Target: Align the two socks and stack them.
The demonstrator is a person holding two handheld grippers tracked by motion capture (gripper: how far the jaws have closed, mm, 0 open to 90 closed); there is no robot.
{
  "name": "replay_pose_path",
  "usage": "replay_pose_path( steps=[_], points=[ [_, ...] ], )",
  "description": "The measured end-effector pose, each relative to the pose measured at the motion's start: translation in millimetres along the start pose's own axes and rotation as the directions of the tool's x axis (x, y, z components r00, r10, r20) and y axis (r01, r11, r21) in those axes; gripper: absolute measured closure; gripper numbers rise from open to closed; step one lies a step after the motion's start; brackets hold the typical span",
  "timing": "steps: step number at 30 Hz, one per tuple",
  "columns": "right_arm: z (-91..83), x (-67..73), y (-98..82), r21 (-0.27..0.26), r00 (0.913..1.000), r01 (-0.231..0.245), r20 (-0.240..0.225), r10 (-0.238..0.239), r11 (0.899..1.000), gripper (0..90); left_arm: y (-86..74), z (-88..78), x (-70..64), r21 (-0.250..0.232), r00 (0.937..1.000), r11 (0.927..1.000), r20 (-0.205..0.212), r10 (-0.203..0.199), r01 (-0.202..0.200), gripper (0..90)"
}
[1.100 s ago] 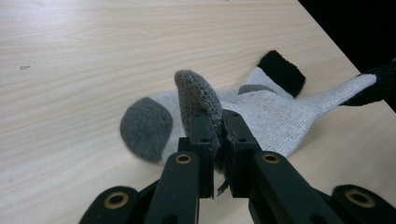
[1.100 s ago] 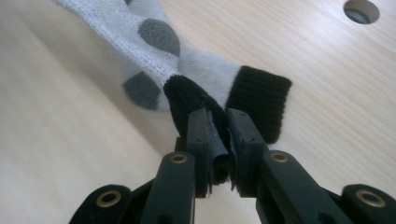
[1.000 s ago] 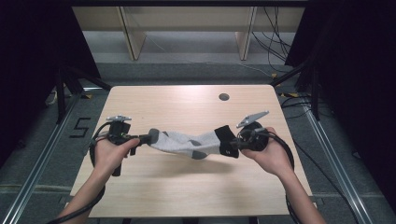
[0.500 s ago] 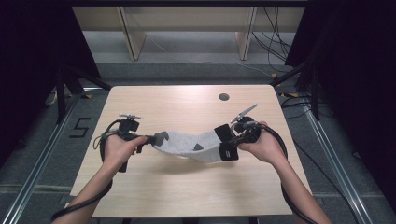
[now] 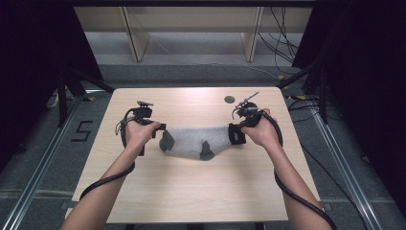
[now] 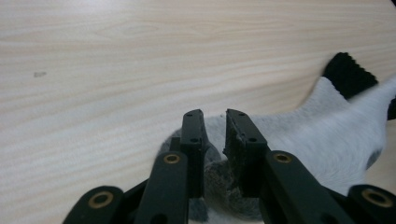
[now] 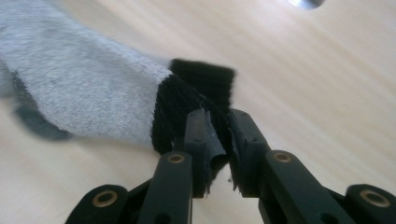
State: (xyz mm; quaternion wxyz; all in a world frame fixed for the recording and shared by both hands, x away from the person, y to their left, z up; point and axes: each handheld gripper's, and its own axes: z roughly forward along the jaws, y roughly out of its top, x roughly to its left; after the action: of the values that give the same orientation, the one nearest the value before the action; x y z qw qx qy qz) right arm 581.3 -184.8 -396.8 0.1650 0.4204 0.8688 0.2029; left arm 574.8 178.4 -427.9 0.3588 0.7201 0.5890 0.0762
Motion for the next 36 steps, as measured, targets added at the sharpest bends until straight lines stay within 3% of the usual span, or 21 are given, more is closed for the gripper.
replay_pose_path(
  steps=[2, 5, 9, 12, 15, 16, 17, 18, 19, 21, 24, 25, 26, 27, 28, 29, 30, 31, 32, 36],
  points=[
    [9.3, 1.6, 3.2, -0.007, 0.9995, 0.007, 0.031, -0.007, 1.000, 77.2, -0.2, 6.2, -0.6, -0.014, 0.9995, 0.9998, -0.029, -0.012, 0.011, 73.8],
    [19.2, 7.6, 5.0, -0.036, 0.9958, 0.033, 0.087, -0.030, 0.999, 69.6, -1.5, 9.1, 0.3, -0.020, 0.9993, 0.9997, -0.035, 0.015, -0.016, 71.6],
    [21.5, 7.4, 2.5, -0.095, 0.9908, 0.026, 0.135, -0.013, 0.995, 58.9, -5.9, 2.3, 0.1, -0.026, 0.9963, 0.9960, -0.014, 0.085, -0.086, 61.8],
    [13.4, 2.9, -4.4, -0.152, 0.9871, 0.004, 0.158, 0.021, 0.988, 54.1, -14.5, -6.6, -2.1, -0.050, 0.9877, 0.9866, 0.011, 0.156, -0.155, 50.9],
    [7.5, -6.6, -18.2, -0.168, 0.9881, -0.066, 0.126, 0.088, 0.984, 50.9, -28.3, -8.9, -3.2, -0.036, 0.9790, 0.9792, 0.034, 0.201, -0.200, 45.3],
    [9.0, -9.5, -23.5, -0.156, 0.9860, -0.105, 0.113, 0.123, 0.982, 49.9, -31.7, -7.2, -3.4, -0.028, 0.9780, 0.9785, 0.038, 0.205, -0.204, 44.9],
    [11.5, -12.3, -26.4, -0.148, 0.9858, -0.114, 0.106, 0.130, 0.982, 48.9, -35.7, -3.7, -3.6, -0.020, 0.9768, 0.9777, 0.043, 0.210, -0.209, 44.8],
    [20.7, -17.8, -33.6, -0.125, 0.9844, -0.156, 0.062, 0.165, 0.980, 47.7, -39.1, 0.2, -3.2, -0.010, 0.9774, 0.9784, 0.044, 0.207, -0.207, 44.5],
    [20.7, -17.8, -33.6, -0.125, 0.9844, -0.156, 0.062, 0.165, 0.980, 47.7, -41.0, 3.0, -2.6, 0.002, 0.9782, 0.9795, 0.051, 0.201, -0.202, 44.5],
    [29.5, -18.4, -38.7, -0.106, 0.9777, -0.208, 0.010, 0.210, 0.972, 49.4, -45.4, 12.0, -2.0, 0.020, 0.9794, 0.9802, 0.051, 0.196, -0.197, 44.6],
    [35.9, -15.9, -41.8, -0.100, 0.9766, -0.213, -0.050, 0.209, 0.972, 53.7, -49.2, 21.6, -3.5, 0.062, 0.9728, 0.9714, 0.049, 0.226, -0.229, 50.6],
    [38.2, -14.2, -42.3, -0.099, 0.9748, -0.221, -0.052, 0.217, 0.970, 59.1, -49.7, 23.2, -4.1, 0.071, 0.9702, 0.9679, 0.041, 0.239, -0.241, 52.9],
    [39.5, -14.6, -42.6, -0.090, 0.9790, -0.202, -0.048, 0.198, 0.975, 63.2, -50.3, 24.7, -5.2, 0.076, 0.9648, 0.9618, 0.019, 0.262, -0.263, 56.2],
    [42.0, -13.0, -42.9, -0.080, 0.9760, -0.215, -0.053, 0.212, 0.973, 66.8, -50.6, 25.2, -5.7, 0.071, 0.9616, 0.9591, 0.008, 0.274, -0.274, 61.4],
    [46.0, -13.4, -44.5, -0.084, 0.9767, -0.211, -0.058, 0.206, 0.974, 74.1, -50.2, 24.6, -5.1, 0.080, 0.9594, 0.9560, 0.020, 0.281, -0.282, 72.9],
    [46.0, -13.4, -44.5, -0.084, 0.9767, -0.211, -0.058, 0.206, 0.974, 74.1, -50.2, 24.6, -5.1, 0.080, 0.9594, 0.9560, 0.020, 0.281, -0.282, 77.7],
    [45.5, -12.9, -44.8, -0.069, 0.9743, -0.219, -0.068, 0.215, 0.973, 78.0, -50.3, 24.2, -5.1, 0.082, 0.9560, 0.9525, 0.017, 0.293, -0.293, 77.7],
    [46.1, -12.4, -44.7, -0.069, 0.9719, -0.229, -0.072, 0.224, 0.971, 81.2, -50.3, 23.7, -5.2, 0.080, 0.9526, 0.9493, 0.014, 0.304, -0.304, 84.7],
    [44.4, -10.8, -44.4, -0.067, 0.9713, -0.231, -0.074, 0.226, 0.971, 82.2, -50.6, 23.1, -5.4, 0.071, 0.9524, 0.9498, 0.011, 0.305, -0.305, 88.8],
    [36.7, -7.3, -42.8, -0.067, 0.9757, -0.210, -0.077, 0.205, 0.975, 83.5, -49.0, 17.4, -5.1, 0.046, 0.9543, 0.9533, 0.027, 0.298, -0.299, 89.7]
  ],
)
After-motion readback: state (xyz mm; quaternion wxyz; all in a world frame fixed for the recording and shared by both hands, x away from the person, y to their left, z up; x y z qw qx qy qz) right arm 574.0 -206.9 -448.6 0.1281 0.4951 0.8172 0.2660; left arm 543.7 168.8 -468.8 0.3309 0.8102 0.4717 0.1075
